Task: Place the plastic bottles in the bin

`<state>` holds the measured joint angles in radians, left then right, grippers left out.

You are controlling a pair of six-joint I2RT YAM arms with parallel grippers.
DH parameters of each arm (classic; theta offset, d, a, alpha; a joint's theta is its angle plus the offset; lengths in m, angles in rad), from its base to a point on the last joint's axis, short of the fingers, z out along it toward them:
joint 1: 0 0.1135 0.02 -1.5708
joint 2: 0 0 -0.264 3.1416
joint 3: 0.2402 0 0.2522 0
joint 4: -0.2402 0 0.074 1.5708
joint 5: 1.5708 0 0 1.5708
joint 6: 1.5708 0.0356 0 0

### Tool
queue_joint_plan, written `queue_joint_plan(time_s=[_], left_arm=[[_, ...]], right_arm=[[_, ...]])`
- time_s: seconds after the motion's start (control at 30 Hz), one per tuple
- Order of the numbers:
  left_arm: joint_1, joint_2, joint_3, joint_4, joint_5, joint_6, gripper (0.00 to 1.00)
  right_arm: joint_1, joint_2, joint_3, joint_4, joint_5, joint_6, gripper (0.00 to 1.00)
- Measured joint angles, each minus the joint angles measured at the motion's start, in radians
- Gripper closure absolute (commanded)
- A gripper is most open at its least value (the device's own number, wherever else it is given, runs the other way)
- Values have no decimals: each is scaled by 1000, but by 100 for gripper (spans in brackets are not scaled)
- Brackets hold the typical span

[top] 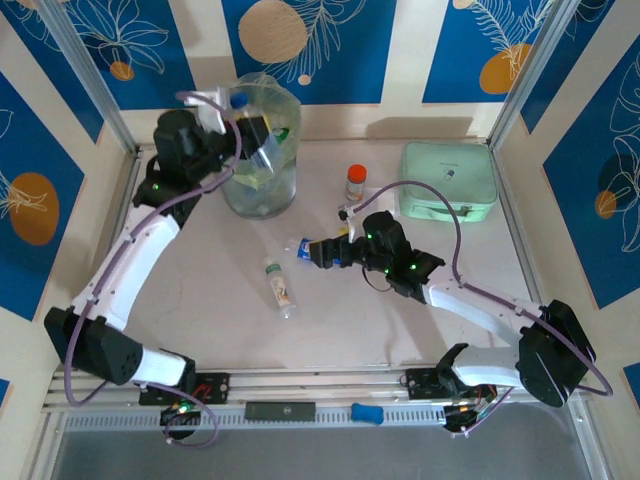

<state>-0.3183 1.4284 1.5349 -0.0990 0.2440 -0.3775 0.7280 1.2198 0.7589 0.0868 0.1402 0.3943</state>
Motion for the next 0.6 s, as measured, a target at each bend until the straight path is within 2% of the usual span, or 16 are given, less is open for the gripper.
queue_joint_plan(time_s=[0.17, 0.37, 0.6], left_arm=[[32, 195, 307, -115, 9, 101, 52], [73, 424, 565, -224, 19, 124, 53], [83, 608, 701, -307, 46, 88, 53]], right_arm=[[-3, -32, -23, -2, 19, 7, 4], [-13, -108, -63, -10, 44, 18, 4], [-26, -185, -95, -34, 72, 28, 4]])
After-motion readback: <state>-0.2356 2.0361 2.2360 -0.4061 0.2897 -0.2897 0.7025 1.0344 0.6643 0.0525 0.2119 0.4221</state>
